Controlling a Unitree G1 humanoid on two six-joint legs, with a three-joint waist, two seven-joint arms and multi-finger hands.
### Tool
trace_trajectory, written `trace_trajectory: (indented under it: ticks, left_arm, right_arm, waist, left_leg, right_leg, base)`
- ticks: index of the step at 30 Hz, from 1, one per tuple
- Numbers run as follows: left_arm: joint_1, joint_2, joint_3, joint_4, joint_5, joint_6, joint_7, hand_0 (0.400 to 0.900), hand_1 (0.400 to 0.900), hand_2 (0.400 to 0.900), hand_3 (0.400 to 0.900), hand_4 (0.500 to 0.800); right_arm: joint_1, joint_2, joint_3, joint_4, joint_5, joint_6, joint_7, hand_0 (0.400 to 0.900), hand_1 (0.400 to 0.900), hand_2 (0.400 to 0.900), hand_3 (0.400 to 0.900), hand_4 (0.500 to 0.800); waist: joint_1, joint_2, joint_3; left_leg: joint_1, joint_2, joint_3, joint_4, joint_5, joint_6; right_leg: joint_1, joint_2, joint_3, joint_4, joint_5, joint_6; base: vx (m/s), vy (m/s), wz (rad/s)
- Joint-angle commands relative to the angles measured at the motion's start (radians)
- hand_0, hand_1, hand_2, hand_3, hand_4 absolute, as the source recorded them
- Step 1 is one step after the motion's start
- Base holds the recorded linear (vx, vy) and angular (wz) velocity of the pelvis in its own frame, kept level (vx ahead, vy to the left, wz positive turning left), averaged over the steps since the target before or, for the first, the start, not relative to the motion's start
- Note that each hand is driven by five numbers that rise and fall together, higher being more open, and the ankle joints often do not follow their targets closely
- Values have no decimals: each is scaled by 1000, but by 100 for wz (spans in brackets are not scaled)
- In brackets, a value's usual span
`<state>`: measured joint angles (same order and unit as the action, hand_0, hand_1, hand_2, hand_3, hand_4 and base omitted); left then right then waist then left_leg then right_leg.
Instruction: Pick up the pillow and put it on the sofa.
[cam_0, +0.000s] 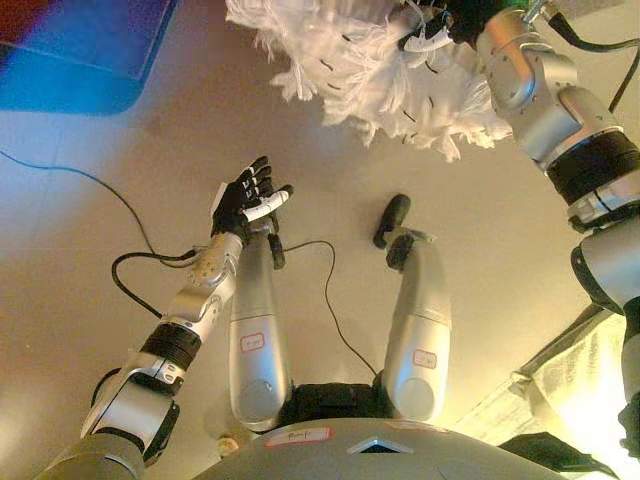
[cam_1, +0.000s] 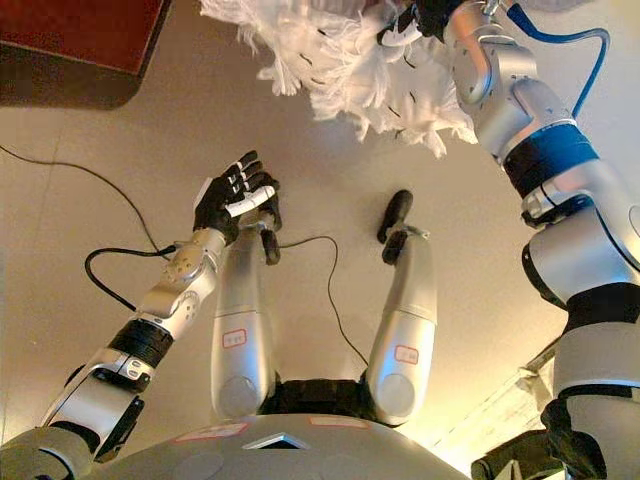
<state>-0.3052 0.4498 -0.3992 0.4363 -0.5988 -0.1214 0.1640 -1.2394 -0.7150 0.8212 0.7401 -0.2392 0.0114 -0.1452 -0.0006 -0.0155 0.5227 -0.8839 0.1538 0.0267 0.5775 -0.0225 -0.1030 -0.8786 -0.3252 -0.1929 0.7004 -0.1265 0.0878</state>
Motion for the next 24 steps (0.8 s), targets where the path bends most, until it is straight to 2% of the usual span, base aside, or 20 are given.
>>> trace_trajectory:
  ticks: [1, 9, 14, 17, 24]
  left_arm:
    - [18, -19, 9, -19, 60, -38, 3, 900, 900, 900, 900, 800]
    - [39, -46, 33, 51, 110, -26, -20, 900, 900, 900, 900, 800]
    - [58, -56, 56, 91, 149, -23, -27, 900, 900, 900, 900, 800]
    - [79, -64, 74, 111, 167, -26, -38, 900, 900, 900, 900, 800]
    - [176, -66, 135, 87, 194, -25, -98, 900, 900, 900, 900, 800]
  right_arm:
    - [-134, -134, -155, -187, -47, -42, -123, 400, 400, 400, 400, 500]
    - [67, -187, -335, -408, -119, -69, -162, 400, 400, 400, 400, 500]
    - [254, -186, -473, -534, -161, -94, -181, 400, 400, 400, 400, 500]
    - [344, -177, -535, -606, -184, -111, -186, 400, 400, 400, 400, 500]
    - [540, -176, -689, -778, -211, -157, -167, 400, 400, 400, 400, 500]
  waist:
    - [-13, -4, -14]
    - [-39, -23, -61]
    - [-40, -33, -110]
    - [-37, -37, -149]
    - [-31, -37, -260]
  left_leg:
    - [130, 48, -44, -34, -65, -63]
    - [316, 63, -10, -117, -58, -59]
    - [458, 77, -3, -169, -62, -53]
    - [560, 86, 27, -232, -58, -52]
    - [725, 90, 77, -352, -27, -60]
  right_leg:
    - [79, 4, 36, -134, 114, 80]
    - [278, 28, 32, -278, 153, 92]
    - [426, 41, 27, -348, 161, 101]
    - [534, 42, 19, -429, 187, 113]
    - [717, 28, -7, -598, 234, 135]
  base:
    - [25, 17, -8]
    - [57, 13, -13]
    - [127, -10, -9]
    - [147, 13, -10]
    - [146, 13, -4]
